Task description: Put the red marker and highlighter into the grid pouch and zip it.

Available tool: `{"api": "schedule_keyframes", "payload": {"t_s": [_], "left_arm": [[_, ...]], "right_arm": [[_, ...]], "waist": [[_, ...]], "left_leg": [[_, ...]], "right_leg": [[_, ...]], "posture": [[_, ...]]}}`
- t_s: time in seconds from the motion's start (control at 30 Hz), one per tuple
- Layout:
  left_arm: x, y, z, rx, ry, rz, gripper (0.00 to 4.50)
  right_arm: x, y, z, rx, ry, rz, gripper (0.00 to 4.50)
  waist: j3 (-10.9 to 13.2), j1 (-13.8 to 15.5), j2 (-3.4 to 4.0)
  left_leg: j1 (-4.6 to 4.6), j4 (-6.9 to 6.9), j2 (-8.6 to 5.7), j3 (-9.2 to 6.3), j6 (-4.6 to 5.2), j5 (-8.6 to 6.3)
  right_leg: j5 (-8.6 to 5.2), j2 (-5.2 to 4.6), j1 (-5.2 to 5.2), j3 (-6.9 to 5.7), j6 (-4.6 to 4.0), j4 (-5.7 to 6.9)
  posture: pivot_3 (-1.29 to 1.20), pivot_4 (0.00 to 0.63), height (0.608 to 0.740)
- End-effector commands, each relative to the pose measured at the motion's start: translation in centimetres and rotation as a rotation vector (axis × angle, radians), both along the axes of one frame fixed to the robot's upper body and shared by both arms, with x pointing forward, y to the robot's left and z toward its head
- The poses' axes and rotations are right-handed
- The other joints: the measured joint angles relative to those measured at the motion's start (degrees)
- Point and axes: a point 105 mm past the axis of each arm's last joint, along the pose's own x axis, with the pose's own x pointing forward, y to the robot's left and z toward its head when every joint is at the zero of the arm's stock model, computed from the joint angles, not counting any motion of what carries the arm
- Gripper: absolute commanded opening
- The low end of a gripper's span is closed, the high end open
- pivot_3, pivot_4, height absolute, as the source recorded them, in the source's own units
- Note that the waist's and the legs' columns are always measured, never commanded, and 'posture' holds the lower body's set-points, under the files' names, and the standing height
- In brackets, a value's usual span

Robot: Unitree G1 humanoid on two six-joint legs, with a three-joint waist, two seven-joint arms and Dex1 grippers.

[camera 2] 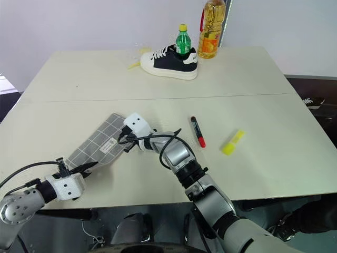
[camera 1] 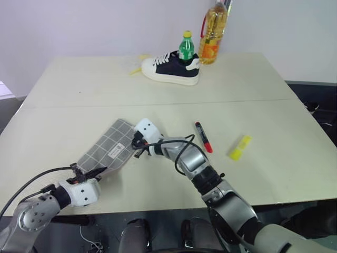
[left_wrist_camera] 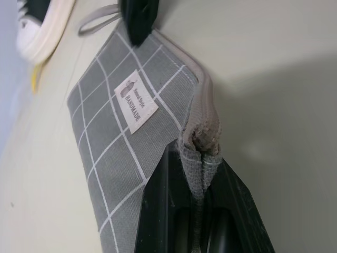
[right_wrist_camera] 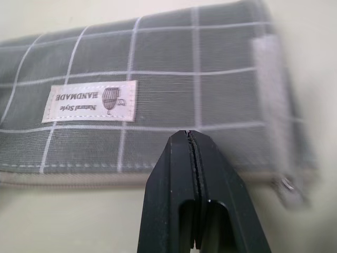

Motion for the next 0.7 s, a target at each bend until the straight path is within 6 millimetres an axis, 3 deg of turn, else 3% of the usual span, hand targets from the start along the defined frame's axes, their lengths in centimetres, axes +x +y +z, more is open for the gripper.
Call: {"api": "schedule_keyframes", "payload": {"t_s": [0.03, 0.13, 0.27, 0.43, 0.7], "left_arm": [[0.8, -2.4, 2.9, -0.198, -0.028, 0.009, 0.00], [1.1, -4.4, 3.6, -0.234, -0.023, -0.019, 0.00], [1.3, -5.8, 3.7, -0.250, -0.024, -0.025, 0.00], [1.4, -7.0, 3.5, -0.277, -0.027, -0.032, 0.00], [1.1, -7.3, 3.8, -0.282, -0.035, -0.044, 0.00]], "right_arm": [[0.6, -2.0, 6.1, 0.178, -0.107, 0.042, 0.90], [1.9, -5.9, 9.3, 0.191, -0.173, 0.009, 2.34], [3.1, -9.0, 9.4, 0.107, -0.178, -0.049, 4.44], [4.0, -10.4, 7.5, 0.085, -0.087, -0.113, 4.44], [3.9, -8.6, 6.0, 0.094, -0.008, -0.112, 4.44]], "waist": [[0.0, 0.2, -0.18], [0.0, 0.1, -0.25], [-0.1, -0.3, -0.37], [-0.1, -0.8, -0.35], [-0.1, -1.2, -0.36]], "left_leg": [[-0.05, 0.01, 0.00, -0.02, 0.00, 0.00], [-0.05, 0.03, -0.02, -0.07, 0.00, 0.00], [0.00, -0.03, -0.07, 0.01, 0.01, 0.01], [0.01, -0.12, 0.03, 0.08, 0.01, 0.02], [0.01, -0.03, 0.02, 0.07, 0.00, 0.02]], "right_leg": [[0.01, 0.00, -0.01, 0.00, 0.01, 0.00], [0.07, 0.01, 0.05, 0.00, 0.11, 0.00], [0.07, 0.08, 0.22, 0.01, 0.11, 0.01], [0.05, 0.29, 0.10, 0.03, 0.07, 0.08], [0.04, 0.20, 0.11, 0.03, 0.05, 0.17]], "posture": [[0.00, 0.150, 0.705], [0.00, 0.150, 0.705], [0.00, 0.150, 0.705], [0.00, 0.150, 0.705], [0.00, 0.150, 0.705]]}}
